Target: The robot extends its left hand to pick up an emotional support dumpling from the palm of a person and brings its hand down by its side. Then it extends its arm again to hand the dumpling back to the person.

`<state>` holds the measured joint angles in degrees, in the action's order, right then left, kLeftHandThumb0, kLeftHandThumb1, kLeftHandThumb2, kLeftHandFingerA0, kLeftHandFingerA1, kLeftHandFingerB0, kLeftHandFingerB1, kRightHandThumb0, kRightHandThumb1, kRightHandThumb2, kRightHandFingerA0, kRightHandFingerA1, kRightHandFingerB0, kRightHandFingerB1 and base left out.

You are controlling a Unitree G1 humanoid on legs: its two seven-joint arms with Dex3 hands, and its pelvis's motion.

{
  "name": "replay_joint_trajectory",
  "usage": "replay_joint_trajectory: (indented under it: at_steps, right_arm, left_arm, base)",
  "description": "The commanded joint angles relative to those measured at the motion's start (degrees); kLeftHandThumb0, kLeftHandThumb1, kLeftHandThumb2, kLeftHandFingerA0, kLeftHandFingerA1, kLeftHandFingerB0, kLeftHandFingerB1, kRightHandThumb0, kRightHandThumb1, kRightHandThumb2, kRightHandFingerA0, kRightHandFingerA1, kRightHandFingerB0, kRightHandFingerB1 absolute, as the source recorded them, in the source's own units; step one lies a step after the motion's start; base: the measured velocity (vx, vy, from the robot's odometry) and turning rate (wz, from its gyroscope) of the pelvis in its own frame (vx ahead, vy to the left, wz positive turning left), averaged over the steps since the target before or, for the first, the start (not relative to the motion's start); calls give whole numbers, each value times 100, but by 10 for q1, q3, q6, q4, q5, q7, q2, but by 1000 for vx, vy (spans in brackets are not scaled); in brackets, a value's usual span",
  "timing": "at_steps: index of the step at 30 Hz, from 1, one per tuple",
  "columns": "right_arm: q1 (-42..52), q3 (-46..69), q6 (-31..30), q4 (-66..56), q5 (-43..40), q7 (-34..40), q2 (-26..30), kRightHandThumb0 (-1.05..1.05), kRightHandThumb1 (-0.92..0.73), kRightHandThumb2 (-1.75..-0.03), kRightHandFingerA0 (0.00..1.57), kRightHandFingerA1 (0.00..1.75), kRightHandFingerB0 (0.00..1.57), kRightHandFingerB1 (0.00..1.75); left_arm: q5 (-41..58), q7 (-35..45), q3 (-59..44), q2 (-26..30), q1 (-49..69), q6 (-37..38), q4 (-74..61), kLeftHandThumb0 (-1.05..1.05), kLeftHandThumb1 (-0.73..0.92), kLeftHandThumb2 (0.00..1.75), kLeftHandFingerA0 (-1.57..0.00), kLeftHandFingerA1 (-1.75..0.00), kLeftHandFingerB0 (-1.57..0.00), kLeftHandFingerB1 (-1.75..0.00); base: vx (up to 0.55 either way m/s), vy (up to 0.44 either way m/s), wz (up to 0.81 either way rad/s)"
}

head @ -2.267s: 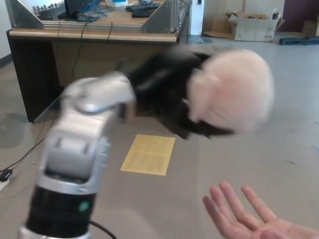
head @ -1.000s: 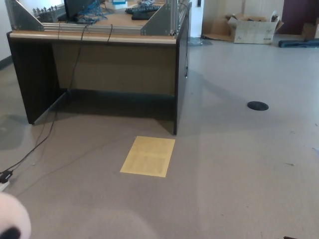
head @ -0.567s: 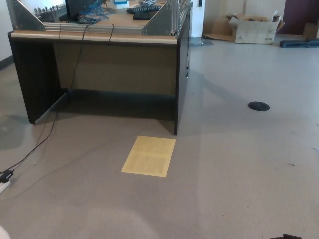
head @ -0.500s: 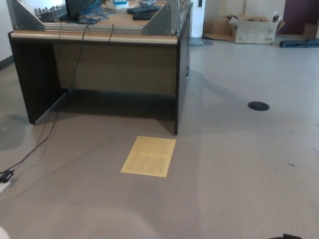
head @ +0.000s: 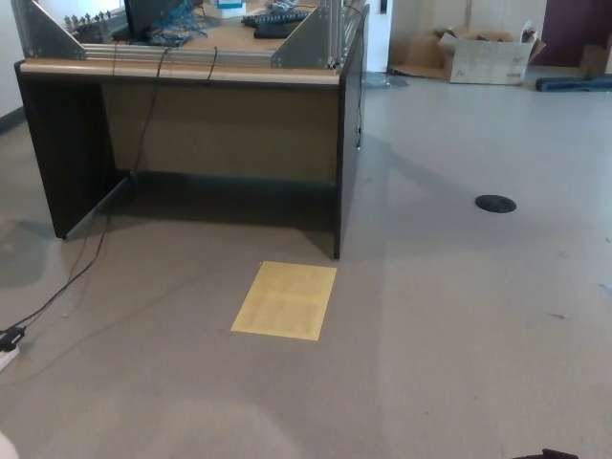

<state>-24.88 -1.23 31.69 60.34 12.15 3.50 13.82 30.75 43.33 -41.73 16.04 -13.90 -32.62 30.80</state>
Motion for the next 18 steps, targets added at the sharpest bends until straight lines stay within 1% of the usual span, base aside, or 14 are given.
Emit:
replay_joint_trajectory:
  at_steps: [1, 2, 5, 6, 7, 8, 9, 13, 14, 15, 16, 17, 18]
  right_arm:
    - [2, 1, 5, 1, -3, 5, 4, -29, -60, -57, 79, 48, 65, 42]
    - [3, 1, 8, 1, -4, 4, 4, -28, -59, -57, 79, 49, 66, 42]
    - [4, 2, 14, 2, -5, 3, 4, -28, -59, -57, 79, 49, 66, 42]
    - [5, 2, 11, 2, -6, 1, 5, -28, -60, -57, 78, 48, 65, 42]
    - [5, 2, 9, 1, -6, -1, 6, -28, -60, -57, 78, 48, 65, 42]
    - [6, 3, 10, 2, -8, -1, 5, -27, -60, -57, 79, 49, 66, 43]
    - [7, 3, 11, 3, -8, 1, 5, -28, -59, -57, 79, 49, 67, 43]
    - [7, 3, 11, 3, -8, 3, 5, -28, -59, -57, 79, 49, 67, 43]
    - [7, 2, 9, 4, -6, 5, 3, -29, -60, -57, 80, 48, 67, 42]
    - [7, 1, 8, 5, -6, 5, 3, -29, -60, -57, 80, 48, 67, 42]
    - [7, 1, 4, 3, -6, 5, 2, -30, -60, -57, 78, 47, 66, 41]
    - [7, 1, -2, 1, -6, 4, 2, -30, -60, -57, 78, 47, 66, 41]
    - [7, 2, -1, 1, -7, 3, 3, -29, -60, -57, 79, 48, 67, 42]
  left_arm:
    - [28, -20, 6, 13, 2, 4, -19, -20, 84, 65, -93, -153, -76, -103]
    - [33, -22, 4, 16, -5, 2, -26, -16, 87, 66, -92, -145, -80, -101]
    - [43, -26, 4, 21, -14, 0, -37, -16, 87, 66, -92, -145, -80, -101]
    - [48, -29, 5, 29, -32, -1, -49, -15, 83, 70, -95, -137, -89, -93]
    - [54, -32, 5, 40, -54, -1, -65, -15, 83, 70, -95, -137, -89, -93]
    - [54, -35, 8, 48, -71, 3, -72, -17, 81, 64, -95, -127, -90, -89]
    - [49, -41, 15, 62, -94, 8, -82, -19, 78, 64, -97, -124, -94, -82]
    - [46, -50, 24, 74, -110, 8, -92, -19, 78, 64, -97, -124, -94, -82]
    - [53, -72, 49, 96, -168, -25, -151, -15, 80, 70, -89, -143, -88, -88]
    - [56, -78, 57, 103, -185, -35, -168, -15, 80, 70, -89, -143, -88, -88]
    - [55, -78, 72, 114, -213, -42, -182, -15, 87, 65, -89, -146, -86, -93]
    - [53, -75, 88, 123, -236, -46, -190, -15, 87, 65, -89, -146, -86, -93]
    - [51, -74, 105, 131, -260, -52, -198, -15, 84, 64, -92, -142, -84, -94]
  base:
    - [0, 0, 0]
    - [0, 0, 0]
    - [0, 0, 0]
    - [0, 0, 0]
    - [0, 0, 0]
    - [0, 0, 0]
    - [0, 0, 0]
    - [0, 0, 0]
    - [0, 0, 0]
    - [0, 0, 0]
    - [0, 0, 8]
    - [0, 0, 0]
    - [0, 0, 0]
